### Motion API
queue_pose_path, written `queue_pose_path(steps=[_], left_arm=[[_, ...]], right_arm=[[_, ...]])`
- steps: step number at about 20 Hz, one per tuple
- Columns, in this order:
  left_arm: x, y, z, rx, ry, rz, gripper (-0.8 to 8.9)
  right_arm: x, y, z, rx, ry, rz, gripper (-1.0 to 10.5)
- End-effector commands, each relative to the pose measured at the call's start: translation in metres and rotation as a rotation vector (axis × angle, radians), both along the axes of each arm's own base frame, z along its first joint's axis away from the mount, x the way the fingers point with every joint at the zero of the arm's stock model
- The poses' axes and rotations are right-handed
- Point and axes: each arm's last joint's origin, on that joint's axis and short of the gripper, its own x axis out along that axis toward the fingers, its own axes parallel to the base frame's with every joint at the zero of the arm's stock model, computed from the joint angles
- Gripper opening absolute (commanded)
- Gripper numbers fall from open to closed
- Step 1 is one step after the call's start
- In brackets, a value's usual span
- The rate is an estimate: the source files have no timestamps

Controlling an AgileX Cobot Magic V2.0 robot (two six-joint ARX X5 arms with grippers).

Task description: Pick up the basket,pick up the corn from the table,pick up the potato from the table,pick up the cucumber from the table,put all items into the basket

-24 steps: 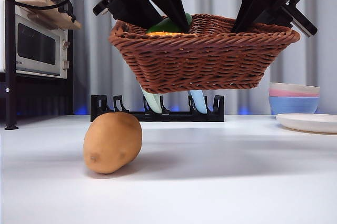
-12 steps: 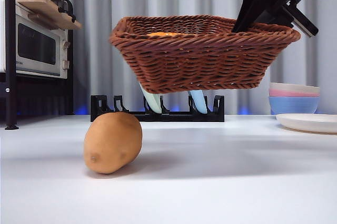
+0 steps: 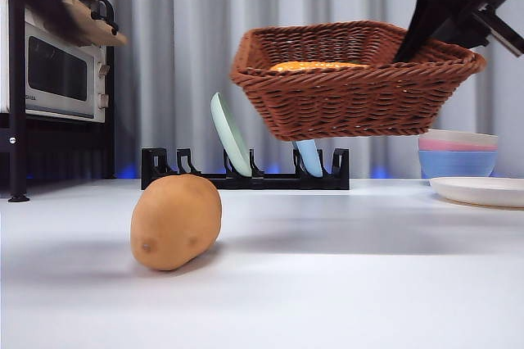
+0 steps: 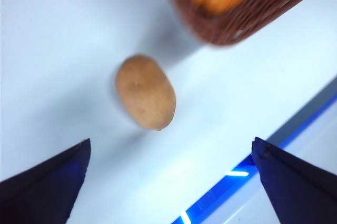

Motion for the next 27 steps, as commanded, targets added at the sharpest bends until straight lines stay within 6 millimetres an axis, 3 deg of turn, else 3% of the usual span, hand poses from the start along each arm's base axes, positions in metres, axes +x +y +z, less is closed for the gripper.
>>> queue_pose_path(steps=[1,7,11,14,15,16,18,22,24,27], left_arm=[[0.007,-0.008,-0.029,-0.011,0.061,0.073,5.34],[0.051,-0.043,-0.083,0.042,0.117,0.106,5.34],[0.077,-0.053,-0.122,0.094,0.167,0.144,5.34],[0.086,-0.058,-0.135,0.091,0.163,0.147,5.33],[0.087,-0.059,-0.135,0.088,0.155,0.149,5.18],[0.087,-0.059,-0.135,0.102,0.134,0.149,3.96],[0.086,-0.060,-0.135,0.140,0.103,0.100,-0.32],[0.076,-0.051,-0.117,0.182,0.099,0.031,-0.08],[0.061,-0.040,-0.087,0.163,0.126,-0.073,-0.08],[0.020,-0.014,-0.029,0.006,0.231,-0.315,-0.08]], right_arm=[[0.001,-0.008,0.004,0.044,-0.017,-0.003,-0.1],[0.003,-0.025,0.005,0.083,-0.012,-0.022,-0.1],[0.003,-0.026,0.005,0.084,-0.011,-0.024,-0.1],[0.003,-0.026,0.005,0.084,-0.011,-0.024,-0.1],[0.003,-0.026,0.005,0.084,-0.010,-0.024,-0.1],[0.003,-0.026,0.005,0.083,-0.009,-0.024,-0.1],[0.003,-0.026,0.005,0.083,-0.005,-0.024,-0.1],[0.002,-0.026,0.004,0.080,0.003,-0.022,-0.1],[0.002,-0.026,0.004,0.080,0.002,-0.022,-0.1],[0.002,-0.026,0.004,0.080,0.003,-0.022,-0.1]])
